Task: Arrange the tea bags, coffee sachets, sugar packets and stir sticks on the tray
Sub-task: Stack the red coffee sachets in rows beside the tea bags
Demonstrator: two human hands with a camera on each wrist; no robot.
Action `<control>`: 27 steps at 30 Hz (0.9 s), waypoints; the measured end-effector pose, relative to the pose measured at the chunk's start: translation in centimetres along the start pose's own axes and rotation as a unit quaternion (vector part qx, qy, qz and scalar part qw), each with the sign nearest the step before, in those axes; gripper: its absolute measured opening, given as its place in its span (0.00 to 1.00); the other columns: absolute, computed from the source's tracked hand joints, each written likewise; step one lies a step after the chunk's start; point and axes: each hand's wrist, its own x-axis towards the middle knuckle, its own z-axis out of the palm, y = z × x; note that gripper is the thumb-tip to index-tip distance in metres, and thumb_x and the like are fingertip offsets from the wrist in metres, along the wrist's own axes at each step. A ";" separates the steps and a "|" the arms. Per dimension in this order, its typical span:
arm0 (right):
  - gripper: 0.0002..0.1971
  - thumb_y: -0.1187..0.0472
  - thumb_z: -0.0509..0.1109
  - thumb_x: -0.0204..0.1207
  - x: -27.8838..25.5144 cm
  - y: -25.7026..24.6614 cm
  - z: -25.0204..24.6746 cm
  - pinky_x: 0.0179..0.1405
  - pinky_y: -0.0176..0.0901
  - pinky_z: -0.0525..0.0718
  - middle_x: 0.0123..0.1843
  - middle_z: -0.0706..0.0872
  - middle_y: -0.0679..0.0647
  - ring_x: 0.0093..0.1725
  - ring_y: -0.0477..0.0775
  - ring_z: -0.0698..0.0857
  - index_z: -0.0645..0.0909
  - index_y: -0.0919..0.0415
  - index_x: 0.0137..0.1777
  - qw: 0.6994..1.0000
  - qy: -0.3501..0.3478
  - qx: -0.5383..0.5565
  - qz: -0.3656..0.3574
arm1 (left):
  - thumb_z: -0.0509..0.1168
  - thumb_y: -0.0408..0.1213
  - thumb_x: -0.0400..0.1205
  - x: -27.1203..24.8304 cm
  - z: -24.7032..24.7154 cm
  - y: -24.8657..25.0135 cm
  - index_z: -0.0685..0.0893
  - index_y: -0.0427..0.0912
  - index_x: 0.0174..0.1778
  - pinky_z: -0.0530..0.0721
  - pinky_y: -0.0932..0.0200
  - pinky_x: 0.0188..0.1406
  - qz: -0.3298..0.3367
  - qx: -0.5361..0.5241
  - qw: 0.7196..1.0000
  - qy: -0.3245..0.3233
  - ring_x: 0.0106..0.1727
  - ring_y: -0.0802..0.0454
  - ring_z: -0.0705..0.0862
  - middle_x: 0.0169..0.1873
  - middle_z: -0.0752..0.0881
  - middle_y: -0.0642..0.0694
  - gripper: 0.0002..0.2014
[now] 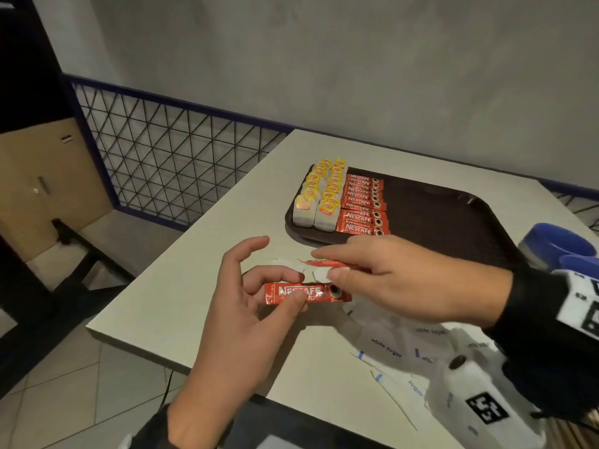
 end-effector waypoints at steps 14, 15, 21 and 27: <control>0.16 0.42 0.56 0.88 0.2 -0.9 2.9 0.51 0.39 0.75 0.51 0.73 0.46 0.53 0.40 0.73 0.83 0.46 0.62 1.000 0.003 -0.021 -0.002 | 0.81 0.32 0.71 -0.4 -0.1 0.4 0.79 0.61 0.67 0.86 0.46 0.57 0.020 -0.031 0.999 0.004 0.52 0.46 0.91 0.47 0.92 0.41 0.32; 0.17 0.41 0.56 0.88 0.2 -0.9 2.9 0.56 0.42 0.76 0.52 0.73 0.46 0.55 0.41 0.72 0.83 0.45 0.63 1.000 -0.001 -0.026 -0.010 | 0.80 0.32 0.72 -0.4 -0.1 0.4 0.80 0.60 0.66 0.86 0.45 0.56 0.024 -0.031 0.999 0.009 0.51 0.45 0.91 0.46 0.92 0.41 0.29; 0.11 0.45 0.72 0.82 0.6 -0.9 2.3 0.54 0.51 0.87 0.50 0.89 0.46 0.50 0.46 0.87 0.88 0.47 0.59 0.994 -0.010 0.104 -0.017 | 0.73 0.19 0.77 -0.7 -0.4 0.4 0.82 0.61 0.57 0.87 0.49 0.54 0.025 -0.010 1.000 -0.008 0.49 0.45 0.92 0.44 0.92 0.41 0.28; 0.09 0.54 0.81 0.75 0.7 0.0 0.6 0.49 0.47 0.90 0.46 0.93 0.55 0.42 0.50 0.89 0.92 0.55 0.53 0.965 -0.078 0.251 0.028 | 0.72 0.16 0.76 -0.8 -0.2 -0.1 0.82 0.62 0.51 0.89 0.60 0.51 0.040 0.025 0.998 -0.033 0.50 0.45 0.93 0.44 0.93 0.45 0.29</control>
